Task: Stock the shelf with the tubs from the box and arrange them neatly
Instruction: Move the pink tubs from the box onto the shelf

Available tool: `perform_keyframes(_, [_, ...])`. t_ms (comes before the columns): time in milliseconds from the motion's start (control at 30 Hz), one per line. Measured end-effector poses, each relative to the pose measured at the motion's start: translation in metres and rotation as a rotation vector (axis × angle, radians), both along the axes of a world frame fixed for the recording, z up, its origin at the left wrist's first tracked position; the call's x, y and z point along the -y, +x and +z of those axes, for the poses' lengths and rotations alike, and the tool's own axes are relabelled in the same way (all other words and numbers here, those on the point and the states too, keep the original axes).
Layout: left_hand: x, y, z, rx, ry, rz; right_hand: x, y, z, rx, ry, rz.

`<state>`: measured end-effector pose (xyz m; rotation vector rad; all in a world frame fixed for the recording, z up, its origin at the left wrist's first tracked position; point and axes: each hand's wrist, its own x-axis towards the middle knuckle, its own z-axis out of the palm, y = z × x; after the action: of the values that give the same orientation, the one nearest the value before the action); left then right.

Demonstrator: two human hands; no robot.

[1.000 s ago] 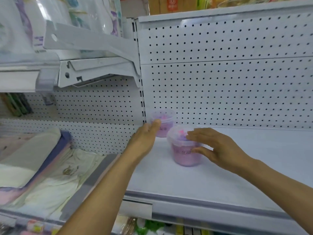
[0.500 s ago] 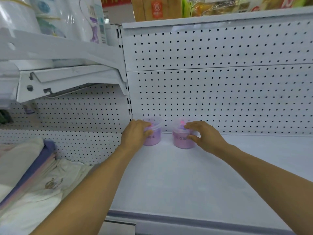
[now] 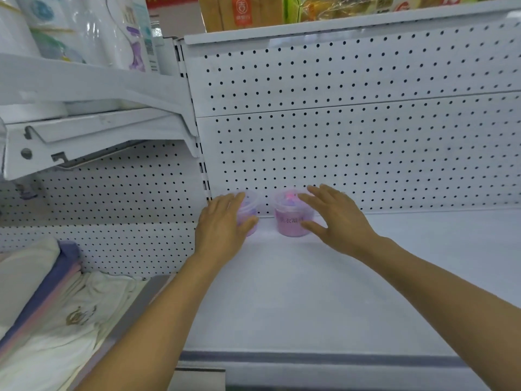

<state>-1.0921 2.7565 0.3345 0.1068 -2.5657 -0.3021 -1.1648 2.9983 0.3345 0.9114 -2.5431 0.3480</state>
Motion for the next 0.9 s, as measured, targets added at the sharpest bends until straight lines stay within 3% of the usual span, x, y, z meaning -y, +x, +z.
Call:
perform_keyframes(300, [-0.106,0.09,-0.018,-0.139,-0.008,-0.231,-0.093,0.13,-0.02,-0.185,-0.228,-0.231])
perform_keyframes(567, [-0.247,0.137,-0.047,-0.039,-0.052,-0.545,-0.235,0.234,-0.062,-0.11,-0.192,-0.529])
perform_keyframes(900, [-0.524,0.214,-0.125,0.183,0.078,-0.974,-0.486,0.381,-0.13,0.075,-0.227,-0.851])
